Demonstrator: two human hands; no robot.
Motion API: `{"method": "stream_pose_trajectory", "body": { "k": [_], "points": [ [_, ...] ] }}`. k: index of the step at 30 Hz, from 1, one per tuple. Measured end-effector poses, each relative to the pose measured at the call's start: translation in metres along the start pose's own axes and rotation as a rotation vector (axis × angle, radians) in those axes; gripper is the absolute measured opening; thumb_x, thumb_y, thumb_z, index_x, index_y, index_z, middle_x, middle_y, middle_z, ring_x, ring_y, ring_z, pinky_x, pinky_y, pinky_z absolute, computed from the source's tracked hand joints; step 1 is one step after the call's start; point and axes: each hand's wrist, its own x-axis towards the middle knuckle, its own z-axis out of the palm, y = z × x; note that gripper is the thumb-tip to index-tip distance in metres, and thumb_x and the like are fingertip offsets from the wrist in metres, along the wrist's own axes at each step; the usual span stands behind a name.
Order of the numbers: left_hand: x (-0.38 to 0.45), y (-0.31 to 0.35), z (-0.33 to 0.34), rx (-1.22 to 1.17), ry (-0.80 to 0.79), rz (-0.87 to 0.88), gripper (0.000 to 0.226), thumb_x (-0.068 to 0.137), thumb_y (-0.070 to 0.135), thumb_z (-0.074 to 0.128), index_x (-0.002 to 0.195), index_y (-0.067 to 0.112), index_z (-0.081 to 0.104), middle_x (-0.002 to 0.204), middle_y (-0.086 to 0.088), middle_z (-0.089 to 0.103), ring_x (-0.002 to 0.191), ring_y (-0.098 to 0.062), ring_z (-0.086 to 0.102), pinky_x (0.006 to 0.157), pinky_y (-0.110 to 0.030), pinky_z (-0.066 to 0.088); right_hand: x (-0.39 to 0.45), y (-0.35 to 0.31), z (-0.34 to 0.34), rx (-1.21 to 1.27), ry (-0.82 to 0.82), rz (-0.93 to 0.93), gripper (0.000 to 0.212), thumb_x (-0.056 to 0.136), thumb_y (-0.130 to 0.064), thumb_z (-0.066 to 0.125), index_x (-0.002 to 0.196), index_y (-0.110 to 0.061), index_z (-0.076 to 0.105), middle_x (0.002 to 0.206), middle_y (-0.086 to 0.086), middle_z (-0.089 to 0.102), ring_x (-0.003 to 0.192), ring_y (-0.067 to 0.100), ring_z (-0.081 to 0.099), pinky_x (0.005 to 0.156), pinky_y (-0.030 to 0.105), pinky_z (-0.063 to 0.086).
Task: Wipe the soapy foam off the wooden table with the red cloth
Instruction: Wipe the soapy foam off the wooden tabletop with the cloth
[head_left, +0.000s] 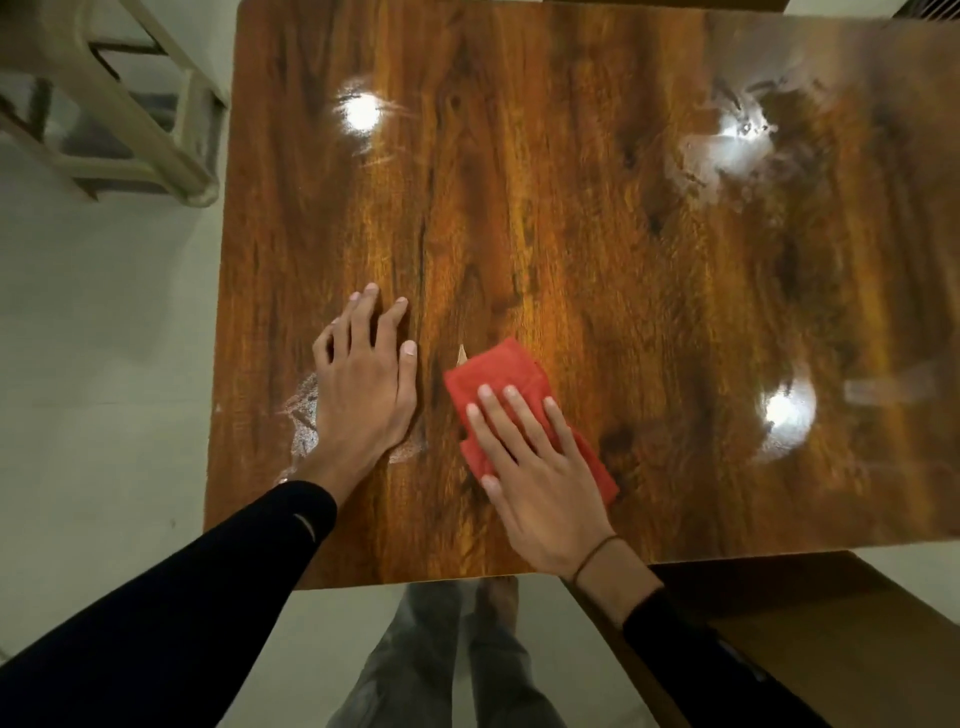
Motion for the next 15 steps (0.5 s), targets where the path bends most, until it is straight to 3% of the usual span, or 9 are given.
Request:
{"method": "stream_pose_trajectory", "body": {
  "k": [2, 5, 10, 15],
  "points": [
    [-0.001, 0.001, 0.0, -0.007, -0.004, 0.002, 0.05, 0.117, 0.035, 0.039, 0.163, 0.018, 0.047, 0.176, -0.012, 0.034, 0.166, -0.032, 0.029, 0.127, -0.055, 0.027, -0.011, 0.025, -0.004, -0.019, -0.016, -0.029, 0.078, 0.114, -0.045, 0.038, 0.181, -0.02, 0.009, 0.189, 0.003, -0.001, 0.175, 0.028, 0.0, 0.14, 0.061, 0.005],
    [-0.002, 0.0, 0.001, -0.008, -0.005, 0.009, 0.05, 0.117, 0.035, 0.039, 0.163, 0.018, 0.047, 0.176, -0.012, 0.034, 0.165, -0.032, 0.03, 0.126, -0.055, 0.028, 0.002, 0.068, -0.015, -0.004, 0.0, 0.08, 0.075, 0.114, -0.045, 0.032, 0.181, -0.022, 0.008, 0.189, 0.001, -0.001, 0.175, 0.026, 0.0, 0.138, 0.063, 0.01],
    [-0.003, 0.001, -0.002, -0.018, -0.014, 0.009, 0.048, 0.118, 0.032, 0.043, 0.164, 0.017, 0.047, 0.176, -0.013, 0.033, 0.165, -0.033, 0.029, 0.127, -0.056, 0.027, 0.016, 0.123, -0.036, 0.09, 0.043, 0.575, 0.071, 0.116, -0.044, 0.025, 0.181, -0.022, 0.008, 0.189, 0.001, -0.001, 0.175, 0.025, -0.002, 0.141, 0.057, 0.001],
    [-0.003, 0.0, -0.002, -0.006, -0.002, 0.021, 0.049, 0.118, 0.032, 0.043, 0.164, 0.015, 0.047, 0.176, -0.015, 0.034, 0.164, -0.035, 0.031, 0.126, -0.057, 0.029, 0.003, 0.082, -0.035, 0.173, 0.136, 1.145, 0.076, 0.112, -0.044, 0.024, 0.18, -0.016, 0.007, 0.189, 0.01, 0.002, 0.175, 0.034, 0.004, 0.139, 0.06, 0.003]
  ]
}}
